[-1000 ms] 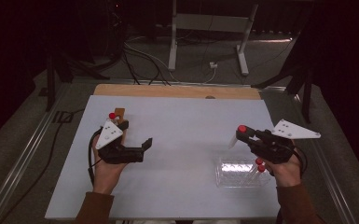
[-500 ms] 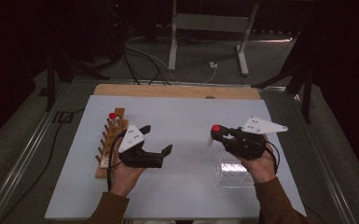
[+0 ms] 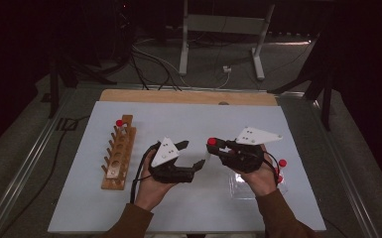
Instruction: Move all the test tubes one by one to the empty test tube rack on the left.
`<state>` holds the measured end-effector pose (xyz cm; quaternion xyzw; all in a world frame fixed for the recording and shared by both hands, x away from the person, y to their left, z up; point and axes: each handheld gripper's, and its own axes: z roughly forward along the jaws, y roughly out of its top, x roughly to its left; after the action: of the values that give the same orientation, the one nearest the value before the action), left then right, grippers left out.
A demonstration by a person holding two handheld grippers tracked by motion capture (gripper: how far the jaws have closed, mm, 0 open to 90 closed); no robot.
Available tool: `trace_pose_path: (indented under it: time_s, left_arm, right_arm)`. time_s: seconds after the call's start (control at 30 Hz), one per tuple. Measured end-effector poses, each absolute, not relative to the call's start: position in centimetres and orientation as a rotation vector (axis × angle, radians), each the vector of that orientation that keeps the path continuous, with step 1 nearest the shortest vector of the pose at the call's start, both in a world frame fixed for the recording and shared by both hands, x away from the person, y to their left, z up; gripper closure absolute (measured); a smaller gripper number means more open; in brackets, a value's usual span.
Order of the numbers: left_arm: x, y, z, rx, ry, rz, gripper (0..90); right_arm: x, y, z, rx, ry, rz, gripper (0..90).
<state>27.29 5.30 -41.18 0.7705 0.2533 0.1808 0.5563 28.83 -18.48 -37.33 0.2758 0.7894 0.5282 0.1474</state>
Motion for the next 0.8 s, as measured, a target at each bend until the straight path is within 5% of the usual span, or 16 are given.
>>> trace_pose_path:
  time_s: [0.07,0.37,0.8]
  left_arm:
    - [27.2,5.1,-41.2,1.824,0.578,0.426,49.4]
    - [27.3,4.0,-41.4,1.860,0.549,0.407,69.7]
    - [27.6,4.1,-41.7,1.835,0.560,0.399,75.8]
  right_arm:
    - [28.8,-18.1,-37.4,0.789,2.284,1.527,70.5]
    - [28.6,-17.7,-37.5,0.778,2.303,1.537,70.5]
    - [28.6,-17.8,-37.5,0.777,2.304,1.552,70.6]
